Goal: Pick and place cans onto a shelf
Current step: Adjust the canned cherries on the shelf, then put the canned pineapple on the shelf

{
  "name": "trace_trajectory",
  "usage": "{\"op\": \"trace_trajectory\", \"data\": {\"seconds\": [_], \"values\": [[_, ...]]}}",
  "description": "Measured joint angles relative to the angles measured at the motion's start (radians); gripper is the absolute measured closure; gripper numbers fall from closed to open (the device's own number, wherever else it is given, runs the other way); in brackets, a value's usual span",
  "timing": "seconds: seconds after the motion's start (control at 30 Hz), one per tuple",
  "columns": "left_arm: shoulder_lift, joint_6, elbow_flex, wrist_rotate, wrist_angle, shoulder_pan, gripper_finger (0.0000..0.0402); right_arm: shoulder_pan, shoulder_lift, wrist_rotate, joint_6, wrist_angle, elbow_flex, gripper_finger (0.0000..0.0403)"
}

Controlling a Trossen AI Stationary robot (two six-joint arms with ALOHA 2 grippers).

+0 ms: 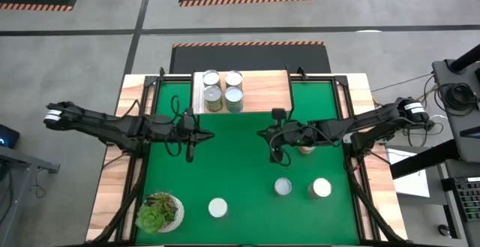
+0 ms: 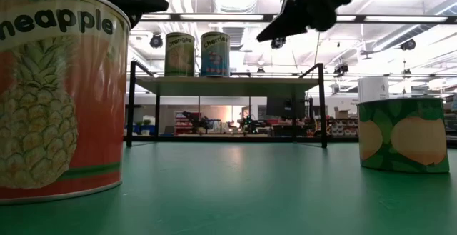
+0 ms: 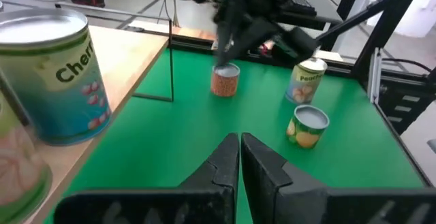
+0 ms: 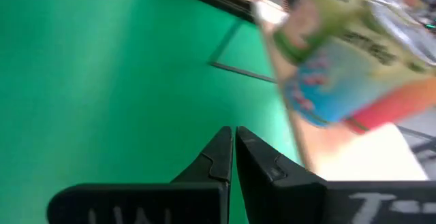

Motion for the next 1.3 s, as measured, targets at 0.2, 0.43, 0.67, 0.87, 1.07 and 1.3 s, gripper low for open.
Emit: {"op": "trace_trajectory", "data": {"seconds": [0.2, 0.43, 0.67, 0.87, 1.07, 1.3], "values": [[0.033, 0.0, 0.018, -0.001, 0.008, 0.0, 0.0402, -0.14, -0.001, -0.07, -0.076, 0.07, -0.003, 0.0394], [0.049, 0.023, 0.044, -0.002, 0.005, 0.0, 0.0402, -0.311, 0.053, -0.397, -0.076, 0.202, 0.025, 0.0394], [0.039, 0.032, 0.05, -0.004, 0.001, 0.001, 0.0402, -0.352, 0.172, -0.42, -0.081, 0.381, 0.025, 0.0394], [0.04, 0.032, 0.05, -0.004, -0.001, 0.001, 0.0402, -0.353, 0.242, -0.413, -0.103, 0.484, 0.025, 0.0394], [0.041, 0.032, 0.05, -0.004, 0.0, 0.001, 0.0402, -0.359, 0.253, -0.366, -0.104, 0.506, 0.025, 0.0394], [0.044, 0.032, 0.05, -0.004, 0.0, 0.001, 0.0402, -0.344, 0.217, -0.385, -0.061, 0.45, 0.025, 0.0394]]}}
